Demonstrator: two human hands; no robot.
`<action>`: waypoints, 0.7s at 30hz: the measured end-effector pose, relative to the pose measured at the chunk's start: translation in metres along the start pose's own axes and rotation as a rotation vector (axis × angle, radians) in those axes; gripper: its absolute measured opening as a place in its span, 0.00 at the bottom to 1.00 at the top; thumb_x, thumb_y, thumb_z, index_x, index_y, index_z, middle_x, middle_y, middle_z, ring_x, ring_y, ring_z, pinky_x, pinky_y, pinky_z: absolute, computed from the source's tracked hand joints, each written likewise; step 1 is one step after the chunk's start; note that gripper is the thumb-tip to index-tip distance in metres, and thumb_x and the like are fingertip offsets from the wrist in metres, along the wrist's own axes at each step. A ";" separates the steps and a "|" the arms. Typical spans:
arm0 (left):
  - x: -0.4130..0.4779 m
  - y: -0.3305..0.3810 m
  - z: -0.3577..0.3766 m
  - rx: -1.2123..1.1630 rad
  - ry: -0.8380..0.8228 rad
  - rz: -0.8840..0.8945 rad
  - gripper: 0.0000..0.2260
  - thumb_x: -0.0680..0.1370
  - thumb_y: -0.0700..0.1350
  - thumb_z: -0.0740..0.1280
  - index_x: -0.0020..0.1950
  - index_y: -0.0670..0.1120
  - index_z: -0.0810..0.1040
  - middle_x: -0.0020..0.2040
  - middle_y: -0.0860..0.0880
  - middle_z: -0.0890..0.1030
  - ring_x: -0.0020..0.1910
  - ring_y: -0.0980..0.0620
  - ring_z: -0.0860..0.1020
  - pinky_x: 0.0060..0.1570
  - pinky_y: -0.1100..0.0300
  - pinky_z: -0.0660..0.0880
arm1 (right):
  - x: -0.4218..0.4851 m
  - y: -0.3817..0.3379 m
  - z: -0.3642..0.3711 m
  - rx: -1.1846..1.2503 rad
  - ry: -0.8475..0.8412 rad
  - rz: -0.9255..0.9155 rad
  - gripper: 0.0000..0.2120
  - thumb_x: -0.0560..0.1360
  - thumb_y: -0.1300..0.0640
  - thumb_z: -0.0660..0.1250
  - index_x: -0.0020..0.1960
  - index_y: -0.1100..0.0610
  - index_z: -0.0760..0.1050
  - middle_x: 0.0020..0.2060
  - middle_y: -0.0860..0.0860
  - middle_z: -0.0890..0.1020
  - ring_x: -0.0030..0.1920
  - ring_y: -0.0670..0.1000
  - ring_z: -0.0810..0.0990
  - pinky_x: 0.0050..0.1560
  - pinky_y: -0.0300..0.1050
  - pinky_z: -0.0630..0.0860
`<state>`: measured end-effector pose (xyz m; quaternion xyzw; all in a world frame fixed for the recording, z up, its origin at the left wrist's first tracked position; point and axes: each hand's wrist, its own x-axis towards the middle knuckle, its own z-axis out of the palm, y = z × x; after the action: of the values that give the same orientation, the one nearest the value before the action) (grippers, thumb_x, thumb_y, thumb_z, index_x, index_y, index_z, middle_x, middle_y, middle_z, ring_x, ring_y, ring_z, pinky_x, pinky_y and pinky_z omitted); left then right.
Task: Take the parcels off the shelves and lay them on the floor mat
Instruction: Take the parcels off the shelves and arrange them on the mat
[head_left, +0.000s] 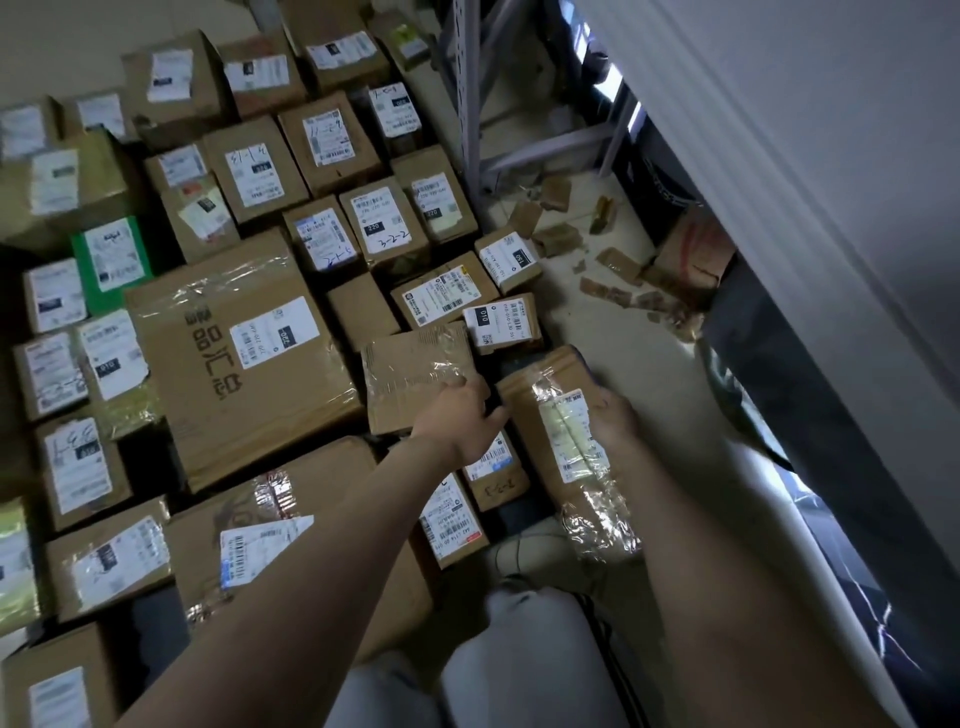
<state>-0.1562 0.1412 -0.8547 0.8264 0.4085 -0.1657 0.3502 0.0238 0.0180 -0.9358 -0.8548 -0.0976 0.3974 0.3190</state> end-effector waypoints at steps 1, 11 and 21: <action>-0.002 0.000 -0.002 -0.005 0.003 0.000 0.21 0.81 0.55 0.60 0.68 0.42 0.71 0.66 0.41 0.73 0.64 0.41 0.72 0.61 0.48 0.71 | -0.001 -0.002 0.002 -0.019 0.004 -0.015 0.15 0.79 0.68 0.59 0.63 0.63 0.79 0.48 0.57 0.81 0.46 0.51 0.77 0.41 0.39 0.72; 0.003 -0.001 -0.005 0.080 0.047 0.012 0.23 0.81 0.58 0.59 0.70 0.46 0.70 0.68 0.43 0.73 0.64 0.43 0.73 0.53 0.53 0.71 | -0.021 0.043 0.017 -0.880 -0.136 0.181 0.70 0.57 0.37 0.81 0.80 0.51 0.36 0.78 0.62 0.41 0.77 0.66 0.45 0.69 0.75 0.55; 0.022 -0.007 0.018 0.080 0.030 0.050 0.23 0.80 0.58 0.60 0.69 0.44 0.70 0.65 0.42 0.74 0.63 0.42 0.73 0.59 0.47 0.73 | 0.000 0.069 0.031 -1.048 0.003 0.097 0.75 0.51 0.33 0.81 0.77 0.46 0.29 0.73 0.66 0.46 0.72 0.68 0.53 0.64 0.74 0.65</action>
<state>-0.1482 0.1440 -0.8832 0.8522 0.3860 -0.1607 0.3147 -0.0049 -0.0211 -0.9939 -0.9038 -0.2431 0.3085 -0.1702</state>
